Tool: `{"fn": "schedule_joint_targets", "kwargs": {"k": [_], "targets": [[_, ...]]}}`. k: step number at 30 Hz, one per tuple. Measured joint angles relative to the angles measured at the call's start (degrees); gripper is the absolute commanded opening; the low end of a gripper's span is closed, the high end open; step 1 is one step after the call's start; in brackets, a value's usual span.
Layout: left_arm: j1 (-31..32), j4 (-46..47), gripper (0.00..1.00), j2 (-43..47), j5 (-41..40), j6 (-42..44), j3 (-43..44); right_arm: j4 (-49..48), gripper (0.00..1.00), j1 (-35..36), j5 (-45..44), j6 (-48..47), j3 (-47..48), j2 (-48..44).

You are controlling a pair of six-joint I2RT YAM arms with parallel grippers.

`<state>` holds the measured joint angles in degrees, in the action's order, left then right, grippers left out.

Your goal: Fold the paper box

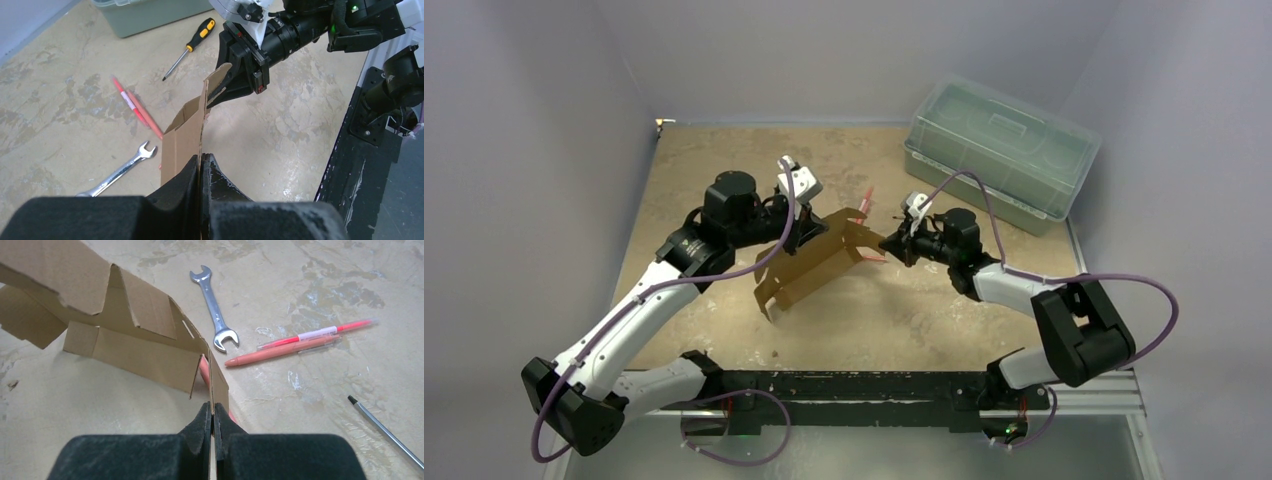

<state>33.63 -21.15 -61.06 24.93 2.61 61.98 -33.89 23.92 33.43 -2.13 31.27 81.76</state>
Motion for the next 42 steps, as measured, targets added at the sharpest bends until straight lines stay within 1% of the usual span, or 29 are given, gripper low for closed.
{"fn": "schedule_joint_targets", "kwargs": {"k": [8, 17, 21, 26, 31, 34, 42], "targets": [[0.0, 0.3, 0.00, -0.5, 1.0, -0.1, -1.6, 0.0, 0.00, 0.0, -0.2, 2.9, 0.0, 0.6], [0.0, 1.0, 0.00, -3.1, -0.2, -0.7, -3.4, 0.3, 0.00, 0.0, 4.8, 3.7, -0.1, 3.0], [0.0, 1.0, 0.00, -3.9, -0.8, -1.5, -3.4, 0.4, 0.06, 0.0, 7.0, 3.7, -0.1, 3.4], [0.0, 0.9, 0.00, -4.2, -1.4, -1.6, -3.4, 0.3, 0.09, 0.0, 9.0, 3.5, -0.1, 4.7], [0.0, 0.8, 0.00, -4.2, -1.6, -1.6, -3.4, 0.6, 0.11, 0.1, 10.2, 3.3, -0.1, 5.7], [0.0, 0.8, 0.00, -4.2, -1.8, -1.5, -3.4, 0.9, 0.14, 0.1, 11.1, 2.4, -0.1, 5.7], [0.0, 0.8, 0.00, -4.2, -2.3, -1.5, -3.5, 3.7, 0.31, 0.1, 15.5, 0.1, 0.0, 5.2]]}}
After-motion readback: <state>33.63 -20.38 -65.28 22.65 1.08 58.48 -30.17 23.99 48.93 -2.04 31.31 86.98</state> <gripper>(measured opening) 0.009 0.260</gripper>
